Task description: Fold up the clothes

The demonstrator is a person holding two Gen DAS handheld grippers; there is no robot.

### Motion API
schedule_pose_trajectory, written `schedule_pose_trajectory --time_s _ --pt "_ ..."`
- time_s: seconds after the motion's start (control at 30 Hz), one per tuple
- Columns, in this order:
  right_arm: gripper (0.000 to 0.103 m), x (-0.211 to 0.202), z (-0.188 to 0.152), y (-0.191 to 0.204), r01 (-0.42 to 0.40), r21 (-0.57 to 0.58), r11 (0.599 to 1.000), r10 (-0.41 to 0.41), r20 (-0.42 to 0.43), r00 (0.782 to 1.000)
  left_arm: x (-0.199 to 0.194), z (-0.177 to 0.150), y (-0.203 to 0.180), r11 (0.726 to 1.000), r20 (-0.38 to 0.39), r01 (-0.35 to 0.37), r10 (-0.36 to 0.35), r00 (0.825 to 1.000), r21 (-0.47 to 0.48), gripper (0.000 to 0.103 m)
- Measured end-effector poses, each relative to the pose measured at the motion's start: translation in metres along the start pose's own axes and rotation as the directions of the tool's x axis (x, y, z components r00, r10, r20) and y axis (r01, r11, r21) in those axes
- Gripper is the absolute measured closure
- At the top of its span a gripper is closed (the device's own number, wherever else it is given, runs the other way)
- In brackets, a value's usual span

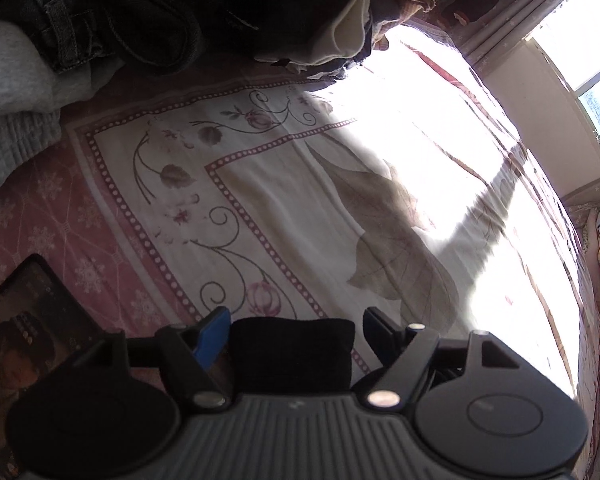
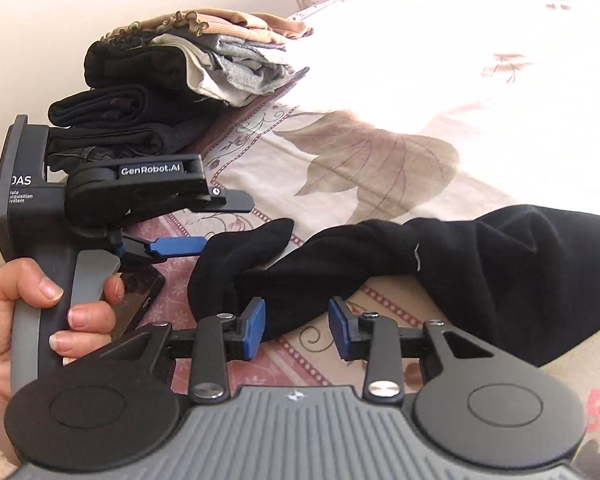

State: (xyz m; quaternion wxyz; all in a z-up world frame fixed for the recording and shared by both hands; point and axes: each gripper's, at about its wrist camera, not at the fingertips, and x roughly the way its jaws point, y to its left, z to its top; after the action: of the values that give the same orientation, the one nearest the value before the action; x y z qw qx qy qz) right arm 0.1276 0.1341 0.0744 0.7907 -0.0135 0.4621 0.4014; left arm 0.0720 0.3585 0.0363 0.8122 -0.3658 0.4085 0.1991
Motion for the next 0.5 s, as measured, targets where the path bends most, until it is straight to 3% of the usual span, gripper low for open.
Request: schedule_pose_trajectory --time_s 0.07,0.2,0.3,0.4,0.43,0.5 --pt "0.065 0.002 0.012 -0.003 0.087 -0.053 0.995 -0.085 0.041 0.996 0.003 -0.001 -0.004 1.0 -0.003 -0.011 0.011 1.0 0.022 0.029" --pt "0.065 0.024 0.04 -0.007 0.183 -0.126 0.975 -0.178 0.052 0.983 0.004 -0.006 -0.007 0.999 -0.005 -0.01 0.01 1.0 0.045 0.029" --pt "0.065 0.042 0.053 -0.011 0.2 -0.143 0.969 -0.203 -0.007 0.979 0.005 -0.007 -0.01 0.998 -0.003 -0.011 0.011 1.0 0.057 0.029" --pt "0.067 0.065 0.055 -0.016 0.199 -0.154 0.968 -0.218 -0.119 0.969 0.005 -0.006 -0.013 0.998 0.001 0.007 -0.007 1.0 0.059 0.029" --pt "0.07 0.068 0.054 -0.016 0.19 -0.155 0.969 -0.211 -0.128 0.969 0.004 -0.006 -0.013 0.998 0.005 0.012 -0.013 1.0 0.058 0.029" --pt "0.09 0.064 0.052 -0.015 0.161 -0.167 0.973 -0.182 -0.117 0.976 0.003 -0.006 -0.013 0.998 0.012 0.023 -0.023 1.0 0.055 0.029"
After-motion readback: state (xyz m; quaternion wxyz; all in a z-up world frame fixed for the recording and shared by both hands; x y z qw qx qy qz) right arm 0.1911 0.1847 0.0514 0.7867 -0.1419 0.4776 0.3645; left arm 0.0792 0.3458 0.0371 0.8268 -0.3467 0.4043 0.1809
